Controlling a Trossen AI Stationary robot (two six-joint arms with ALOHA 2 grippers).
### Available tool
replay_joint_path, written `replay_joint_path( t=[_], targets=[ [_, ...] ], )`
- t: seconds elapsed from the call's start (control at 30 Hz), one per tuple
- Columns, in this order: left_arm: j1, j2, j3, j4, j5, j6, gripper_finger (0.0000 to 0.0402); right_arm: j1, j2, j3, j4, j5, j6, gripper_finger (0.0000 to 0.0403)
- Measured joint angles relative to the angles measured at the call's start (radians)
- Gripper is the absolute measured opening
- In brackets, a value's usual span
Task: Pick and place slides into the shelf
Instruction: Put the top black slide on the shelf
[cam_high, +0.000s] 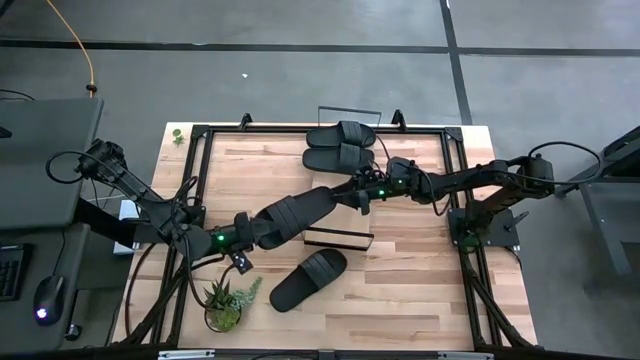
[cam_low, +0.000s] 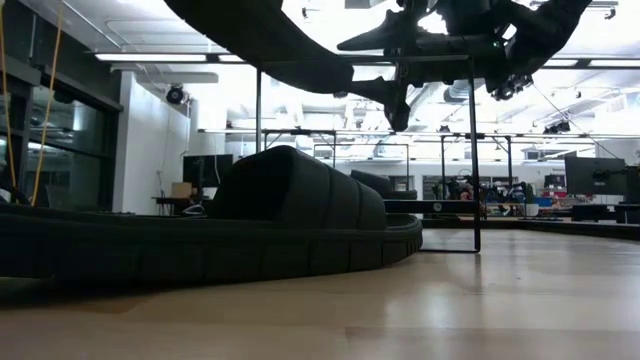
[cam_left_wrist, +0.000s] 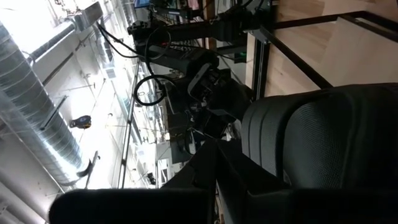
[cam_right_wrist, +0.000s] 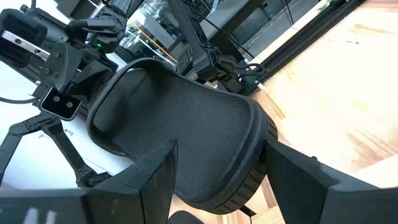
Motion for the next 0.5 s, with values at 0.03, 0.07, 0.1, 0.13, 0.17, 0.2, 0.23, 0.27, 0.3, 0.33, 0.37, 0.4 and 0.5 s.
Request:
replay_joint_path(
  t=[0.03,0.07,0.1,0.13,0.17,0.2,0.23,0.27,0.3,0.33,0.37,0.4,0.5],
  targets=[
    [0.0,0.0,0.0,0.0,0.0,0.0,0.0,0.0,0.0,0.0,-0.001,0.0,0.0,0.0222],
    [0.001,0.0,0.0,0.0,0.0,0.0,0.0,0.0,0.0,0.0,-0.004,0.0,0.0,0.0222],
    [0.001,0.0,0.0,0.0,0.0,0.0,0.0,0.0,0.0,0.0,-0.007,0.0,0.0,0.022],
    [0.001,0.0,0.0,0.0,-0.001,0.0,0.0,0.0,0.0,0.0,-0.014,0.0,0.0,0.0217],
    [0.001,0.0,0.0,0.0,-0.002,0.0,0.0,0.0,0.0,0.001,-0.021,0.0,0.0,0.021],
    [0.001,0.0,0.0,0.0,-0.002,0.0,0.0,0.0,0.0,0.001,-0.029,0.0,0.0,0.0201],
    [0.001,0.0,0.0,0.0,-0.003,0.0,0.0,0.001,0.0,0.001,-0.04,0.002,-0.001,0.0189],
    [0.001,0.0,0.0,0.0,-0.003,0.0,0.0,0.001,0.0,0.001,-0.048,0.005,-0.002,0.0175],
    [0.002,0.0,0.0,0.0,-0.003,0.0,0.0,0.001,0.0,0.001,-0.053,0.01,-0.006,0.0157],
    [0.002,0.0,0.0,0.0,-0.003,0.001,0.0,0.001,0.0,0.001,-0.057,0.015,-0.009,0.0139],
    [0.002,0.0,0.0,0.0,-0.003,0.001,0.0,0.001,0.0,0.001,-0.058,0.022,-0.011,0.012],
    [0.002,0.0,0.0,0.0,-0.003,0.001,0.0,0.001,0.0,0.001,-0.059,0.028,-0.011,0.0101],
    [0.002,0.0,0.0,0.0,-0.002,0.004,0.0,0.001,0.0,0.001,-0.059,0.046,-0.019,0.0047]
  ],
)
